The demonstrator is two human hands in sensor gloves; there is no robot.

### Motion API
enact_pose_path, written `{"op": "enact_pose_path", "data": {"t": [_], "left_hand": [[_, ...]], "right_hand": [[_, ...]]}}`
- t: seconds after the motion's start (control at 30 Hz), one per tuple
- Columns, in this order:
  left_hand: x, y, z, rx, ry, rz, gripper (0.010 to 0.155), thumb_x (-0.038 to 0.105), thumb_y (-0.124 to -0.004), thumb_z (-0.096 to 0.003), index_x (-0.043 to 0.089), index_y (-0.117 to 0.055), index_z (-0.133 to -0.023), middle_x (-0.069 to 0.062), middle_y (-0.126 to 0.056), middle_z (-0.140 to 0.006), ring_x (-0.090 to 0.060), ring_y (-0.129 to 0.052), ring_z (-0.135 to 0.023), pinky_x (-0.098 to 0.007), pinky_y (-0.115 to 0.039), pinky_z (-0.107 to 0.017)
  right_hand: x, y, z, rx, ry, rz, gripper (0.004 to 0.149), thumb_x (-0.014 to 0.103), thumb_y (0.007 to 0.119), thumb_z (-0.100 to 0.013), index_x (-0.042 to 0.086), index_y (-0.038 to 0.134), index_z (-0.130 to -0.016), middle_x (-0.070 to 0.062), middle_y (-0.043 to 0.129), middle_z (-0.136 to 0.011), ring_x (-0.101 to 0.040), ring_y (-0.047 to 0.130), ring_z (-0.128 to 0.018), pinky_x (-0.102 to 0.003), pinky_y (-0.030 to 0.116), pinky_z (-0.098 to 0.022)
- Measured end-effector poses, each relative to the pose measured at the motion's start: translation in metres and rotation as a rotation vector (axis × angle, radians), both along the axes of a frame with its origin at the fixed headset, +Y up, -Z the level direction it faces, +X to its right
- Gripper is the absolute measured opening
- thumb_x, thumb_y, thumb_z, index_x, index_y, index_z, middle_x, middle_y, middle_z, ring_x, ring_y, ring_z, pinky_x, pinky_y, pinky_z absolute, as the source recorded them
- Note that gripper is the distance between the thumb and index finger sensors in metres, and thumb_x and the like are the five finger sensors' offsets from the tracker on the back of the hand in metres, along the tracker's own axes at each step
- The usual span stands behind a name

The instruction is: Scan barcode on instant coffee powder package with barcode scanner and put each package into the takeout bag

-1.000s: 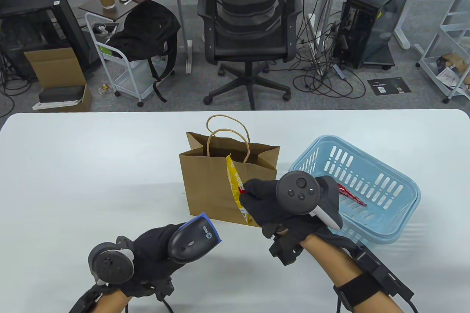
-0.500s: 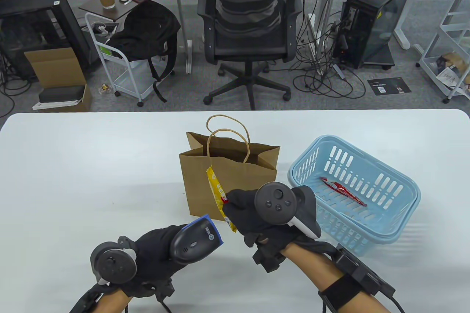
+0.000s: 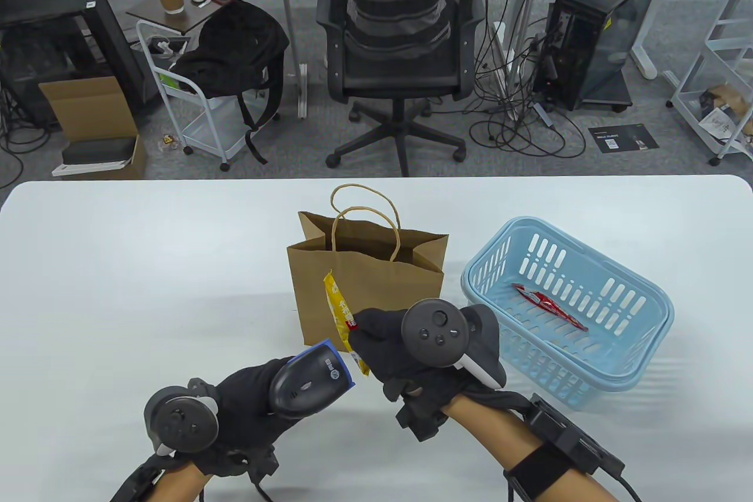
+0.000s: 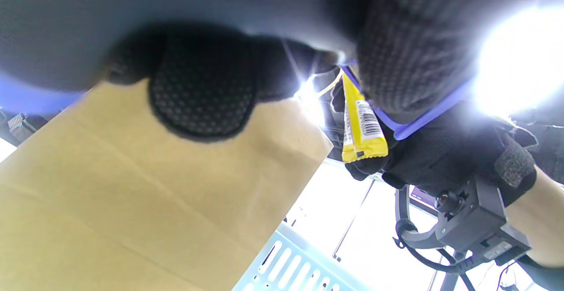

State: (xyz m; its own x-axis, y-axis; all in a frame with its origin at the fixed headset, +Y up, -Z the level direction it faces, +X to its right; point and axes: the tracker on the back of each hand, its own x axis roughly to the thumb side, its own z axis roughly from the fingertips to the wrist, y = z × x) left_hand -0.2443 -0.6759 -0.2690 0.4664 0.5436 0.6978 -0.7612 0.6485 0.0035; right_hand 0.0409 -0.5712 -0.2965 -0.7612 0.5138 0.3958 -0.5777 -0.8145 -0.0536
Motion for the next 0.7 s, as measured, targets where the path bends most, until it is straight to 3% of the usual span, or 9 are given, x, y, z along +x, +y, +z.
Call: {"op": "enact_pose_path", "data": {"t": [0.27, 0.43, 0.7], "left_hand": [[-0.026, -0.002, -0.019, -0.16, 0.072, 0.173, 0.063, 0.056, -0.087, -0.0429, 0.029, -0.068, -0.096, 0.008, -0.093, -0.075, -0.02, -0.107, -0.053, -0.043, -0.088, -0.05], [-0.036, 0.001, -0.022, -0.187, 0.094, 0.234, 0.063, 0.055, -0.087, -0.0429, 0.028, -0.068, -0.096, 0.007, -0.093, -0.075, -0.02, -0.106, -0.053, -0.044, -0.087, -0.05], [-0.036, 0.001, -0.023, -0.192, 0.094, 0.221, 0.063, 0.055, -0.087, -0.043, 0.028, -0.068, -0.096, 0.007, -0.093, -0.075, -0.02, -0.106, -0.053, -0.044, -0.087, -0.05]], "right_hand": [[0.02, 0.027, 0.0, 0.171, -0.05, -0.214, 0.038, 0.048, 0.091, -0.043, 0.031, 0.096, -0.077, 0.01, 0.112, -0.045, -0.013, 0.111, -0.038, -0.037, 0.088, -0.037], [0.043, 0.048, -0.003, 0.24, -0.108, -0.345, 0.038, 0.048, 0.092, -0.043, 0.033, 0.094, -0.078, 0.01, 0.113, -0.048, -0.013, 0.112, -0.039, -0.037, 0.088, -0.037], [0.078, 0.05, -0.024, 0.219, -0.227, -0.44, 0.038, 0.047, 0.091, -0.044, 0.038, 0.091, -0.081, 0.01, 0.11, -0.055, -0.014, 0.109, -0.048, -0.038, 0.086, -0.044]]}}
